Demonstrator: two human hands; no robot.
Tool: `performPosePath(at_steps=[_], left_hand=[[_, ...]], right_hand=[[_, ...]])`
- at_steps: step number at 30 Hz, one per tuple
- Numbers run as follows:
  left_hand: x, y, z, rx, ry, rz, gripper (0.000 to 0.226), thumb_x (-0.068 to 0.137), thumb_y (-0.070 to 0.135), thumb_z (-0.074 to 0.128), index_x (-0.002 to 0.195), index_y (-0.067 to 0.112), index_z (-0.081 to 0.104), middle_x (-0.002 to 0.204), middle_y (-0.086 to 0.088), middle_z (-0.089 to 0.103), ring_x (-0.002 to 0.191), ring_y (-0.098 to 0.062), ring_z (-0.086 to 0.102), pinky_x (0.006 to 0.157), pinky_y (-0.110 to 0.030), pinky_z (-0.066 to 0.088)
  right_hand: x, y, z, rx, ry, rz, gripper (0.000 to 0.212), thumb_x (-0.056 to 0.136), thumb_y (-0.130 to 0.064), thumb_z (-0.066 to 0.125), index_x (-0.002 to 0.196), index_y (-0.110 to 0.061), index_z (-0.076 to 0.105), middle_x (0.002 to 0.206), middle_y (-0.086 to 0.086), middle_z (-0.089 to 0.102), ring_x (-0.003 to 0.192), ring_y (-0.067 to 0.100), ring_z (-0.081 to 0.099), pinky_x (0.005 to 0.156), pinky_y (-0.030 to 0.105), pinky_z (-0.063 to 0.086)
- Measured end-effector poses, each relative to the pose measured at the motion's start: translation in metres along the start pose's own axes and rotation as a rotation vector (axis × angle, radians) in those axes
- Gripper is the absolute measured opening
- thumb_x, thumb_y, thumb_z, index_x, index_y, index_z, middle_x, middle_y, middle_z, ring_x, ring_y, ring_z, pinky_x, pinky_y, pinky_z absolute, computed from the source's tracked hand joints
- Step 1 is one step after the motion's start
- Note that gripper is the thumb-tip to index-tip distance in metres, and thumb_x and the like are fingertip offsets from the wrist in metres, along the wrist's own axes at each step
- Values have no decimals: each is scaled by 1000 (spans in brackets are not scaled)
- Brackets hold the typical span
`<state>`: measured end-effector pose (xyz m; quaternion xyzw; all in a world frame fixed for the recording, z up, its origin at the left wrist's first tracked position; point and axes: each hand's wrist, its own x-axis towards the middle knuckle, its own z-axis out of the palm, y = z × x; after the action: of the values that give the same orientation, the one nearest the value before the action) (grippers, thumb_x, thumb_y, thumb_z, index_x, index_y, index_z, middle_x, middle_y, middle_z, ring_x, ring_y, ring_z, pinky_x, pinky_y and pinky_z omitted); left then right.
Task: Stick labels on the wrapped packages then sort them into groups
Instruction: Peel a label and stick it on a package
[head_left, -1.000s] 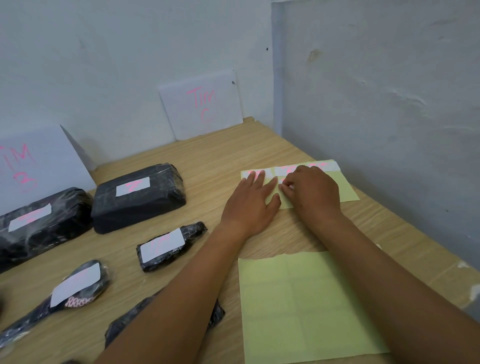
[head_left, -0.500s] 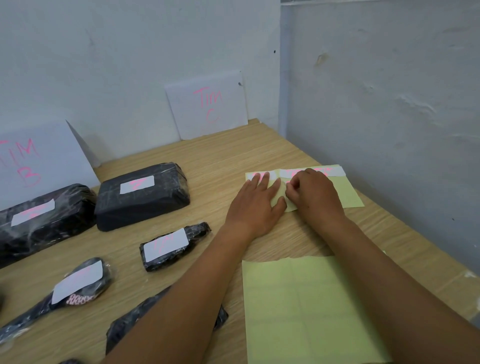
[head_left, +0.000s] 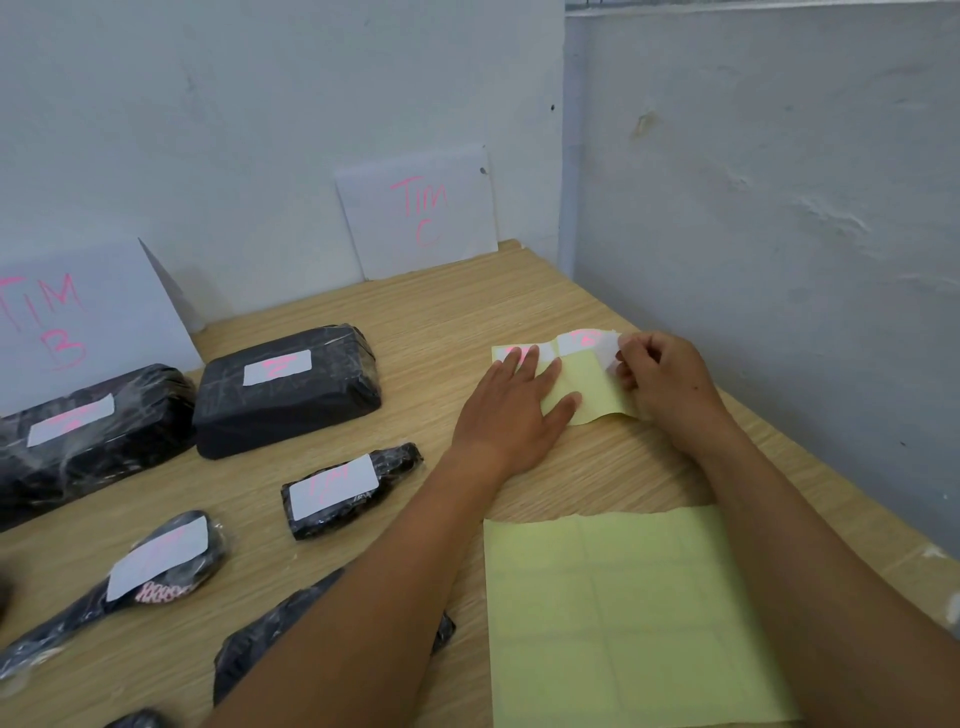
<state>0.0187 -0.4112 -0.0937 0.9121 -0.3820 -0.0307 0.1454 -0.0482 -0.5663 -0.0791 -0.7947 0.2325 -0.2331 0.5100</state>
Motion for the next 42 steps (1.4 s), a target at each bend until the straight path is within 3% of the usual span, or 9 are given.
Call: performPosePath(at_steps=[4,9,12,15,17,20,27,36,42], left_hand=[[0,1,-1,-6,-4,-14,59,98,53,28,150,26,21,160,2,6,147,-15,-2,117,-30,1],[-1,1,-1,-34,22,-17,59,97,53,31,149,25,23,160,2,9,147,-14,0,117,-30,3],[-1,1,1,-70,53,-26,60,96,53,36,147,23,29,159,0,15,147,-15,5,118,-31,5],[-3,0,4,-244,188,-33,51,91,49,53,133,20,52,150,0,35,143,-16,20,118,-33,16],[-5,-1,3,-370,357,0,36,89,40,61,117,18,64,134,0,53,132,-14,38,116,-35,21],[-9,3,-8,-464,523,20,22,93,32,57,105,19,70,110,6,67,110,-8,54,117,-29,11],[-21,28,-40,-820,482,-62,26,96,34,50,98,22,74,100,14,71,96,5,60,83,-16,44],[-59,13,-74,-1090,506,-266,20,91,29,61,97,15,73,91,11,71,88,3,63,80,-11,44],[-107,-9,-92,-1126,586,-333,13,94,20,56,89,20,68,81,16,66,75,9,60,71,-9,45]], right_hand=[[3,3,-4,257,66,86,28,98,-30,46,80,-12,58,70,3,60,56,13,53,70,33,47],[2,-6,-8,474,314,71,18,100,-23,40,92,-13,52,71,0,58,45,3,56,62,29,51],[-2,-9,-6,386,377,-50,15,100,-19,39,89,-17,50,78,4,60,58,5,60,57,23,52],[-7,-9,3,175,337,-185,12,98,-20,45,87,-20,51,92,10,62,80,15,61,61,25,55],[-10,-12,8,13,278,-277,12,96,-23,48,84,-23,50,94,2,58,83,5,58,73,29,53],[-19,-18,12,-154,177,-363,10,96,-23,50,86,-20,51,93,-7,53,81,-13,51,68,17,39],[-38,-37,21,-294,92,-480,14,97,-31,49,87,-22,51,93,-13,49,75,0,51,64,25,39],[-66,-71,42,-454,39,-786,25,97,-19,45,109,-10,65,108,0,63,96,22,55,68,34,48],[-102,-93,76,-275,51,-795,19,95,-23,54,107,-16,66,107,-4,61,93,17,51,72,31,47]])
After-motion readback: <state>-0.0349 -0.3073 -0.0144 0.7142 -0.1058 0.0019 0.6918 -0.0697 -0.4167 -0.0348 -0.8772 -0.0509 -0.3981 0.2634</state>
